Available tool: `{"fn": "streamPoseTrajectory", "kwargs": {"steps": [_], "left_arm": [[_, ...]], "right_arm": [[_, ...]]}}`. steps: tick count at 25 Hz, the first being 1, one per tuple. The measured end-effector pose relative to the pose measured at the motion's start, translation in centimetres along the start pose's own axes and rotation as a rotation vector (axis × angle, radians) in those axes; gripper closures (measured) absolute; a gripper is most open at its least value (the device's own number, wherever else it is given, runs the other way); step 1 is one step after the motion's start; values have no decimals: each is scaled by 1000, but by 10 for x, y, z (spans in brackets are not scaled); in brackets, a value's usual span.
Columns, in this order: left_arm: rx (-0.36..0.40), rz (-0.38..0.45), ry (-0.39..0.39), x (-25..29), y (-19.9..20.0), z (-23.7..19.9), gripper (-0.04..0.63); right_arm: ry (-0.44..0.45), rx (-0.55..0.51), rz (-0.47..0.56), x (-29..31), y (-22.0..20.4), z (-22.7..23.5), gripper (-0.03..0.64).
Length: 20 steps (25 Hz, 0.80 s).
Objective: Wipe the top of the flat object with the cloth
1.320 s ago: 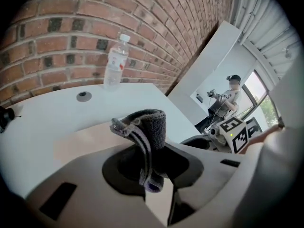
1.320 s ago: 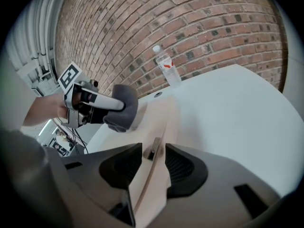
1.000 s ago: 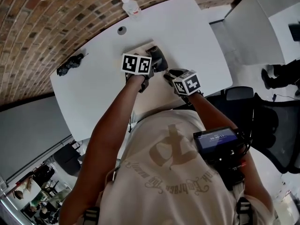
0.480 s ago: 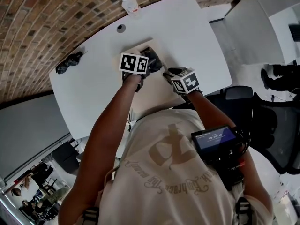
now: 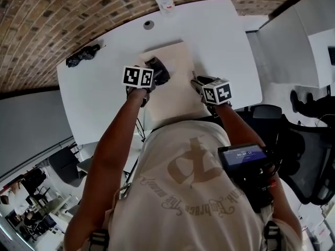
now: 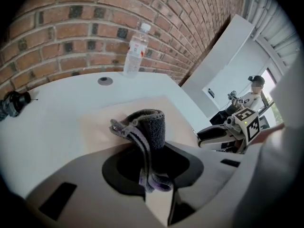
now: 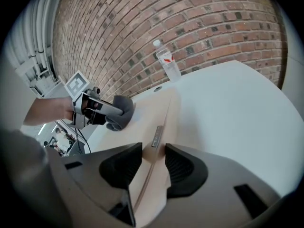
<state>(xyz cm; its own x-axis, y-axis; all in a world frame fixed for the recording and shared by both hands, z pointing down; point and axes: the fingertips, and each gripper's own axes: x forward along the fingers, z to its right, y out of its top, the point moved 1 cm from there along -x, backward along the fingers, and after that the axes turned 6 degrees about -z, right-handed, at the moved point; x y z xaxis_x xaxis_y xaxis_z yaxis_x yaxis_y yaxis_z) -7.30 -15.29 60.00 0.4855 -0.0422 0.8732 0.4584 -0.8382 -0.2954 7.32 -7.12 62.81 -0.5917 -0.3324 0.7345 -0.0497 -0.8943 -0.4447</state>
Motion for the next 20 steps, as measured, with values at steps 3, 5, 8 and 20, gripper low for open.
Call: {"fn": "streamPoseTrajectory", "kwargs": {"steps": [3,5,8,20], "left_arm": [[-34,23,5,-11,-13,-17,492],[-50,36,4,-18,-20,-26,492],[-64,48,2,-26,-29,-38,492],[-124,75,45,-64,-72,-79,492]], "right_arm": [[-5,-4,-1,1,0,0,454],[-11,-7,0,2,1,-1,454],[-22,-2,-2,3,1,-1,454],[-84,45,28,-2,-1,-7,454]]}}
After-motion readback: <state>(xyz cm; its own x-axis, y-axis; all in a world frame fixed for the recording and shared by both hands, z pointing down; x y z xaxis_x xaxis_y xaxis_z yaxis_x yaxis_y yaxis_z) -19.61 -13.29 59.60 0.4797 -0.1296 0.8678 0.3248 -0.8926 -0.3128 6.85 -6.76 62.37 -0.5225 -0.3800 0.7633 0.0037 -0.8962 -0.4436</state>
